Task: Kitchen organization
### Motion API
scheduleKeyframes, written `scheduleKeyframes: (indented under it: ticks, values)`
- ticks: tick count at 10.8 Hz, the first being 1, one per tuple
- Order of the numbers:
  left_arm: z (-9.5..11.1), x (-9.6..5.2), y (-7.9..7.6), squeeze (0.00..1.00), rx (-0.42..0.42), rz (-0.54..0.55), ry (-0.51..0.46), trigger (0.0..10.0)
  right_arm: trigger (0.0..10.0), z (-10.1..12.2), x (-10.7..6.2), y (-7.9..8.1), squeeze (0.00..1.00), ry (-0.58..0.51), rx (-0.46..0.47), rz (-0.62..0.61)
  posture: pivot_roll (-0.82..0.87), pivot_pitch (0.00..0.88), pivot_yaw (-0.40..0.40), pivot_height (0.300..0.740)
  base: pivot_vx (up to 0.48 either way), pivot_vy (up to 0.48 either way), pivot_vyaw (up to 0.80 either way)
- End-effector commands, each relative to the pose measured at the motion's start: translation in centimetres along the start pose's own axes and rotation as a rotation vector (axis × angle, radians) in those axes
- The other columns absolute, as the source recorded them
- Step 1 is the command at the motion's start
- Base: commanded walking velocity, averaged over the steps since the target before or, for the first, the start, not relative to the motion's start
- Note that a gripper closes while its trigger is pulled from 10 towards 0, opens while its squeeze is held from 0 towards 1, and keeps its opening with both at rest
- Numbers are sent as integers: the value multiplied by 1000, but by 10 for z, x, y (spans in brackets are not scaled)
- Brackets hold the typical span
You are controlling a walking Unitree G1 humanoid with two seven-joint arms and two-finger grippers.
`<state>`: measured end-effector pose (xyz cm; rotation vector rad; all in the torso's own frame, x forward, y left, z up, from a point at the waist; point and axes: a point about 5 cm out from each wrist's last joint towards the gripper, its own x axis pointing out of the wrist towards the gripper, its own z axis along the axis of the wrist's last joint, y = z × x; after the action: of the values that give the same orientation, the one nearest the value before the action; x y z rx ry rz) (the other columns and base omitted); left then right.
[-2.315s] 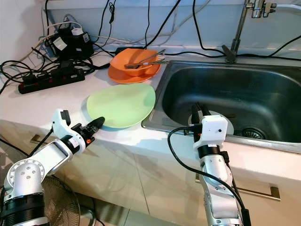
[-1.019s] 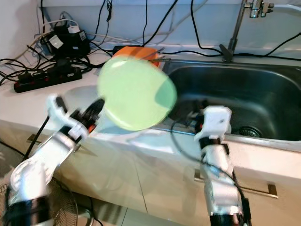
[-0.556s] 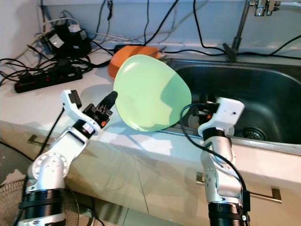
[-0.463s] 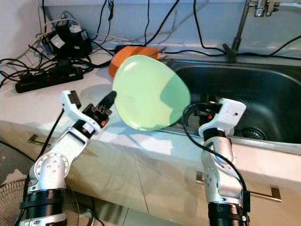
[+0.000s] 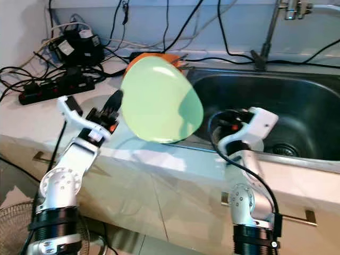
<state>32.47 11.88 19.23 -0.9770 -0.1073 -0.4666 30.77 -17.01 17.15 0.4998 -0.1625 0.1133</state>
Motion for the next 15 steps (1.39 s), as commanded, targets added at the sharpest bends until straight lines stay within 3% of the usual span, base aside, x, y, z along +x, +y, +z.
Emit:
scheduleKeyframes:
  ticks: [1, 3, 7, 9, 10, 12, 13, 14, 15]
  values:
    - [8, 4, -8, 0, -1, -58, -42, 10000, 10000, 2, 2, 9, 0, 7, 42, 52, 9, 0, 133, 740, 0, 0, 0]
    - [6, 8, -13, 0, -45, -87, -61, 10000, 10000, -4, 1, 20, 0, 67, 94, 133, 17, 0, 131, 740, 0, 0, 0]
    - [10, 9, -12, 0, -54, -83, -85, 10000, 10000, -3, 1, 16, 0, 77, 106, 115, 20, 0, 131, 740, 0, 0, 0]
    - [9, 5, -9, 0, -10, -57, -51, 10000, 10000, -3, -1, 15, 0, 78, 96, 104, 18, 0, 135, 740, 0, 0, 0]
    - [9, 1, -3, 0, 49, -29, -26, 10000, 10000, -3, -1, 14, 0, 78, 88, 97, 18, 0, 135, 740, 0, 0, 0]
    - [16, -11, 15, 0, 136, 55, -1, 10000, 10000, -1, -3, 4, 0, 86, 59, 61, 21, 0, 135, 740, 0, 0, 0]
    - [12, -19, 26, 0, 368, 98, 95, 10000, 10000, 0, -2, 1, 0, 89, 44, 45, 25, 0, 133, 740, 0, 0, 0]
    - [11, -30, 46, 0, 682, 190, 169, 10000, 10000, 1, -1, -4, 0, 93, 22, 25, 31, 0, 131, 740, 0, 0, 0]
    - [12, -37, 53, 0, 833, 223, 156, 10000, 10000, -1, 0, -10, 0, 101, -18, -6, 31, 0, 131, 740, 0, 0, 0]
